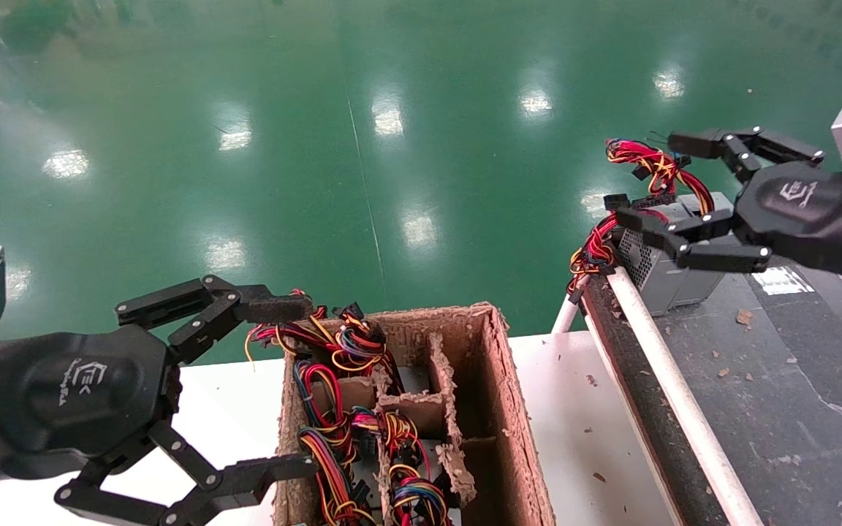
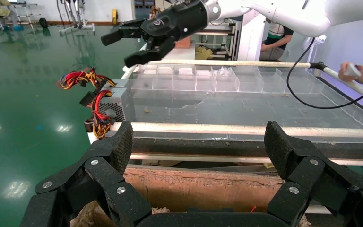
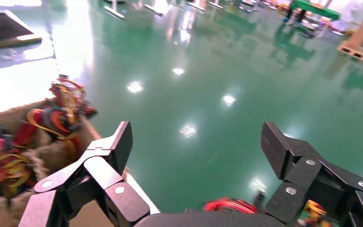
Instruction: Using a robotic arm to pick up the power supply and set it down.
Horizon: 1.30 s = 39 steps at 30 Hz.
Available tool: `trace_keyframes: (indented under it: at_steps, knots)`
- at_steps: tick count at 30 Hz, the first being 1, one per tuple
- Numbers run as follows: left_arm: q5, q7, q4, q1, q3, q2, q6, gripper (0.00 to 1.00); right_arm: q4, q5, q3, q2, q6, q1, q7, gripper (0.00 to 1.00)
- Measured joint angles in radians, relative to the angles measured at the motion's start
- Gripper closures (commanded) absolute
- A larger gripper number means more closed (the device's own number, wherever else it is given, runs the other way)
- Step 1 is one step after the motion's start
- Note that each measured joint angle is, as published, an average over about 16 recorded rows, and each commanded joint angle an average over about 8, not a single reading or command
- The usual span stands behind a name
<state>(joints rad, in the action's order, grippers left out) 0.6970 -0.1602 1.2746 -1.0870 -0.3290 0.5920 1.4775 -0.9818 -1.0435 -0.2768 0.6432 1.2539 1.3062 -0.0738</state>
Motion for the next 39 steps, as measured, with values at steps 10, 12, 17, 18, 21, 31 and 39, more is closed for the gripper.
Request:
trace_keyframes:
  at_steps: [10, 12, 17, 18, 21, 31, 39]
  knots:
    - [0.0, 0.0, 0.0, 0.0, 0.0, 0.0, 0.0, 0.0, -0.084, 0.086, -0.001, -0.009, 0.067, -0.064, -0.031, 0.0]
    - [0.0, 0.0, 0.0, 0.0, 0.0, 0.0, 0.0, 0.0, -0.1, 0.104, -0.001, -0.011, 0.08, -0.077, -0.038, 0.0]
    - [0.0, 0.0, 0.0, 0.0, 0.0, 0.0, 0.0, 0.0, -0.142, 0.147, -0.001, -0.015, 0.114, -0.109, -0.053, 0.0]
    - [0.0, 0.0, 0.0, 0.0, 0.0, 0.0, 0.0, 0.0, -0.15, 0.156, -0.001, -0.016, 0.12, -0.115, -0.057, 0.0]
    - [0.0, 0.0, 0.0, 0.0, -0.001, 0.0, 0.0, 0.0, -0.176, 0.182, -0.002, -0.019, 0.14, -0.135, -0.066, 0.0]
    - [-0.001, 0.0, 0.0, 0.0, -0.001, 0.0, 0.0, 0.0, -0.257, 0.266, -0.002, -0.027, 0.206, -0.197, -0.097, 0.0]
    - [-0.001, 0.001, 0.0, 0.0, -0.001, 0.0, -0.001, 0.0, -0.304, 0.315, -0.003, -0.032, 0.242, -0.233, -0.114, 0.0]
